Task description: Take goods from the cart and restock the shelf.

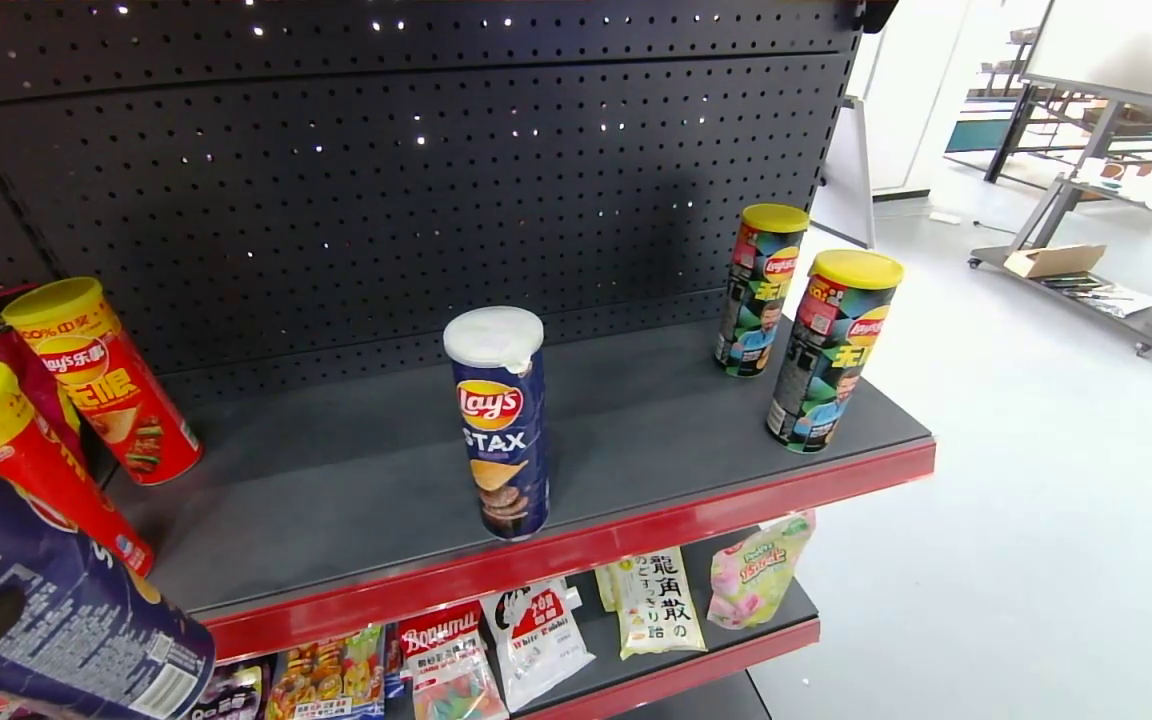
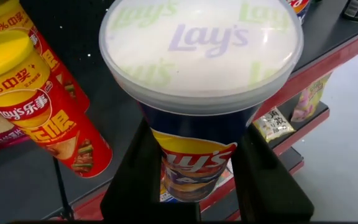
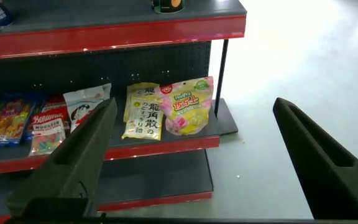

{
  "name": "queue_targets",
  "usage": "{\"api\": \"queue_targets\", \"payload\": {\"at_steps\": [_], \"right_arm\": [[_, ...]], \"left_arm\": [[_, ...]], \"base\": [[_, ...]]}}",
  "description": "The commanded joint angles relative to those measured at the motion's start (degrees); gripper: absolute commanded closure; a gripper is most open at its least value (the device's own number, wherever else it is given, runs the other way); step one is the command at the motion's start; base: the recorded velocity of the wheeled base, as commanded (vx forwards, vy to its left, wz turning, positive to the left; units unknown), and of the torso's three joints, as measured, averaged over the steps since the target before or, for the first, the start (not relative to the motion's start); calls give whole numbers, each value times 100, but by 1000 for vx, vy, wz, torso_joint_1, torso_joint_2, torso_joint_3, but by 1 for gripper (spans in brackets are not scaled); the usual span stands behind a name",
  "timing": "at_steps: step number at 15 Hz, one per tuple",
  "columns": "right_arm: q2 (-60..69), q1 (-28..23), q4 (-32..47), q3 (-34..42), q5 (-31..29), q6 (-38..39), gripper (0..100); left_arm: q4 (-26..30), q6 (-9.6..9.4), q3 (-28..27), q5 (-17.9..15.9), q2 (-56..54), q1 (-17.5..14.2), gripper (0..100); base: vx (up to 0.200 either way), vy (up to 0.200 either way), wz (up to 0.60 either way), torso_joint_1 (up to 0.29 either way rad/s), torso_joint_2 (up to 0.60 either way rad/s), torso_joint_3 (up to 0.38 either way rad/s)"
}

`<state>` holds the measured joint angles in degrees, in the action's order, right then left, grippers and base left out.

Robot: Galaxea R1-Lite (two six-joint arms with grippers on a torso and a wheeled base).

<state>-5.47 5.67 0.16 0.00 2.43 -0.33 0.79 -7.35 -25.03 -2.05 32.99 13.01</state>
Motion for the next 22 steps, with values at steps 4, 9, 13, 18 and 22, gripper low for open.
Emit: {"api": "queue_targets", "payload": {"at_steps": [4, 9, 13, 18, 22], "right_arm": [[547, -576, 2, 0, -14, -2, 0], [547, -576, 2, 0, -14, -2, 0], [547, -576, 2, 0, -14, -2, 0], [547, -576, 2, 0, -5, -2, 0], [547, -576, 2, 0, -14, -2, 0]], "left_arm": [[0, -3, -2, -59, 50, 0, 100], [-9, -3, -64, -305, 349, 0, 100], [-861, 58, -257, -481, 1518, 0, 100], [-2074, 269, -345, -481, 2810, 97, 100], [-2716, 269, -776, -446, 3917, 352, 100]], "base": [[0, 0, 0, 0, 0, 0], [0, 0, 0, 0, 0, 0], [0, 0, 0, 0, 0, 0], [0, 0, 0, 0, 0, 0], [0, 0, 0, 0, 0, 0]]}}
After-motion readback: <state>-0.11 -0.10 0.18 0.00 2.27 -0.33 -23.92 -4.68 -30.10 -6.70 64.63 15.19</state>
